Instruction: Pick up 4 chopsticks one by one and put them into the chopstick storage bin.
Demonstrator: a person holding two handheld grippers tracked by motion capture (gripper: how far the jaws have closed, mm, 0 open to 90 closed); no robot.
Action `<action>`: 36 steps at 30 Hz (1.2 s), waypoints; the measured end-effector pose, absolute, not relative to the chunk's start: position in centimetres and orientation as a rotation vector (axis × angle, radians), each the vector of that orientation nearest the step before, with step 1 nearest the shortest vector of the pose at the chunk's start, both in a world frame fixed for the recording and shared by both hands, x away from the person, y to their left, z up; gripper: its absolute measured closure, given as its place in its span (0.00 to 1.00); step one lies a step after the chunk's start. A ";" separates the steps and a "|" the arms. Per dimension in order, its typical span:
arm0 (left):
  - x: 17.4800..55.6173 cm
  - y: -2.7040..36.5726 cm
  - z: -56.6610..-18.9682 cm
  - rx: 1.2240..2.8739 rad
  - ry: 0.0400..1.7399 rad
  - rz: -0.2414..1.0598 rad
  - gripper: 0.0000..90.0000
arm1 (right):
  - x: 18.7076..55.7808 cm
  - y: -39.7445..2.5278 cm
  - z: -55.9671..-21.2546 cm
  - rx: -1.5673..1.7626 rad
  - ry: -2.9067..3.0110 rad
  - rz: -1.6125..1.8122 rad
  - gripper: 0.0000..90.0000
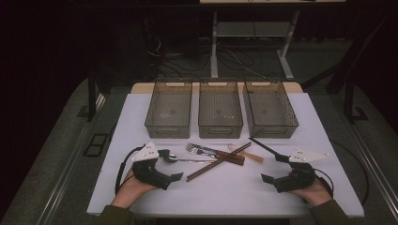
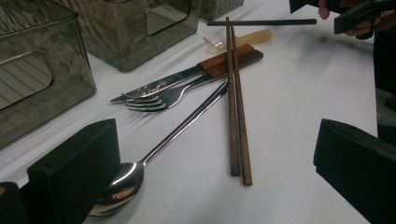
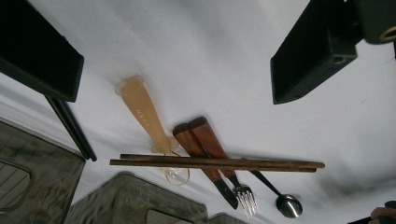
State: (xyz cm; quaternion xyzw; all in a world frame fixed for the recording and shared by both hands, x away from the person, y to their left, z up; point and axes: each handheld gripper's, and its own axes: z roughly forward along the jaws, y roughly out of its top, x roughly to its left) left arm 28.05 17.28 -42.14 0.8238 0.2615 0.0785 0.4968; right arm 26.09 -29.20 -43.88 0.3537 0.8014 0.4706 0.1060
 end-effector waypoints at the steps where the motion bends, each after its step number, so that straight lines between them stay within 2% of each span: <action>1: 28.0 17.3 -42.1 1.995 0.633 0.190 0.00 | 26.1 -29.2 -43.9 1.042 2.361 1.386 0.03; 17: 28.4 16.5 -42.0 2.012 0.615 0.187 0.02 | 26.0 -29.0 -43.6 1.022 2.366 1.401 0.03; 28: 29.1 15.5 -41.6 1.998 0.603 0.165 0.16 | 26.2 -29.0 -43.8 1.033 2.381 1.386 0.03; 36: 30.1 14.4 -41.8 2.012 0.597 0.148 0.22 | 26.3 -29.0 -43.8 1.027 2.380 1.379 0.03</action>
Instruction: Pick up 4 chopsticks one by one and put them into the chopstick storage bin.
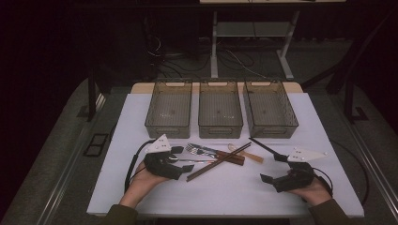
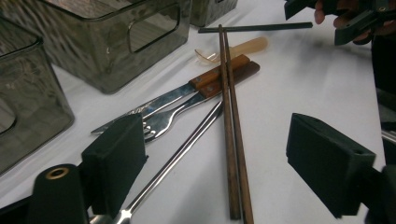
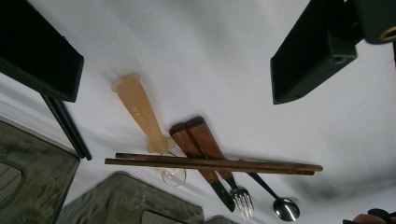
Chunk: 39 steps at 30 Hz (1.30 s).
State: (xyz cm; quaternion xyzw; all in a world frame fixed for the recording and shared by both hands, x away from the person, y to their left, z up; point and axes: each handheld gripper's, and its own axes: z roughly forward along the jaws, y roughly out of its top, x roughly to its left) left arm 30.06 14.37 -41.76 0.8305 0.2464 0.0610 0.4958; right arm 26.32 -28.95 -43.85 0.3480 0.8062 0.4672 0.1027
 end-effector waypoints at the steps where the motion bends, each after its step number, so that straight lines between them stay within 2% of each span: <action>1: 30.1 14.3 -41.7 2.016 0.589 0.148 0.24 | 26.4 -29.0 -43.9 1.022 2.379 1.379 0.03; 14: 31.4 13.2 -41.4 1.985 0.600 0.140 0.40 | 26.4 -28.9 -44.0 1.032 2.386 1.373 0.03; 28: 32.4 9.9 -41.9 2.044 0.587 0.110 0.57 | 26.5 -28.8 -44.1 1.024 2.390 1.361 0.03; 39: 33.5 7.3 -42.6 2.092 0.564 0.073 0.75 | 26.5 -28.8 -44.1 1.031 2.392 1.351 0.03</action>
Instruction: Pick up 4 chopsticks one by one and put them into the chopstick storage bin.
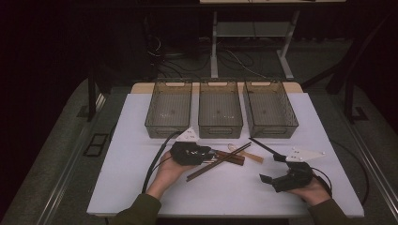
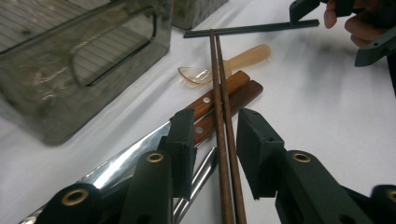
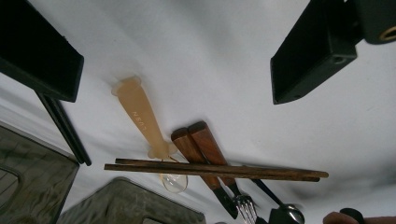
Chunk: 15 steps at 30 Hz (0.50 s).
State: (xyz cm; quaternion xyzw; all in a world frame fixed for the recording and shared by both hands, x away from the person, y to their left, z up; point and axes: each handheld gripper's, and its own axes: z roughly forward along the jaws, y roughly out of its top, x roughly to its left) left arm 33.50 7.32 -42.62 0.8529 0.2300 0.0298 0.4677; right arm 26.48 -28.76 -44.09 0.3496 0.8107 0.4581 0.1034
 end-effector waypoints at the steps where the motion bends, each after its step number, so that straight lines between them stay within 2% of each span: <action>1: 33.5 7.3 -42.6 2.092 0.564 0.073 0.77 | 26.5 -28.8 -44.1 1.032 2.392 1.352 0.03; 15: 33.3 6.2 -43.5 2.197 0.537 0.043 0.86 | 26.4 -28.7 -44.0 1.021 2.394 1.361 0.03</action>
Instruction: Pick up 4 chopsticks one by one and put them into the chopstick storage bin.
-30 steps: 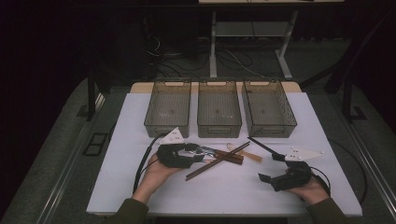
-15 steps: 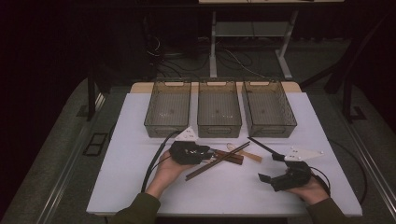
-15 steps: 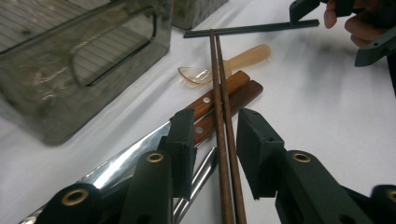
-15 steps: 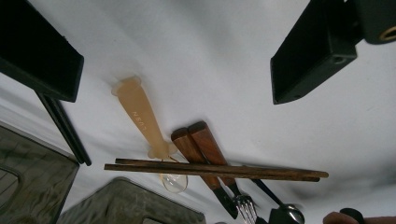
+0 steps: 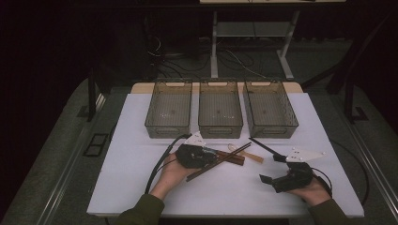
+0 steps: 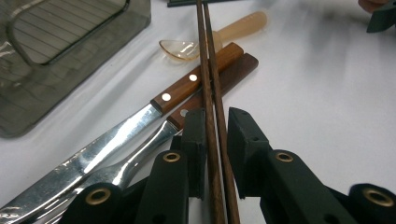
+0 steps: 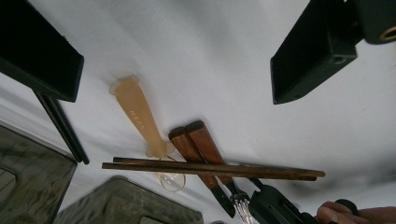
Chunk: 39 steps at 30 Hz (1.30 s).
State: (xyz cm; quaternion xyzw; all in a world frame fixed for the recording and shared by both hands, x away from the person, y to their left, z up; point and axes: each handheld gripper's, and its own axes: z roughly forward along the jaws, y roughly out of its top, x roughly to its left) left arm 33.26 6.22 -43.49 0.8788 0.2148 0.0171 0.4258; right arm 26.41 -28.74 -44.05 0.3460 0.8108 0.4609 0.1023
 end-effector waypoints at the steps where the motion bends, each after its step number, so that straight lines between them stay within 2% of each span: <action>1: 33.3 6.2 -43.5 2.200 0.534 0.042 0.86 | 26.4 -28.7 -44.0 1.021 2.394 1.361 0.03; 39: 33.1 5.7 -44.4 2.292 0.529 0.086 0.90 | 26.4 -28.7 -44.0 1.015 2.401 1.357 0.03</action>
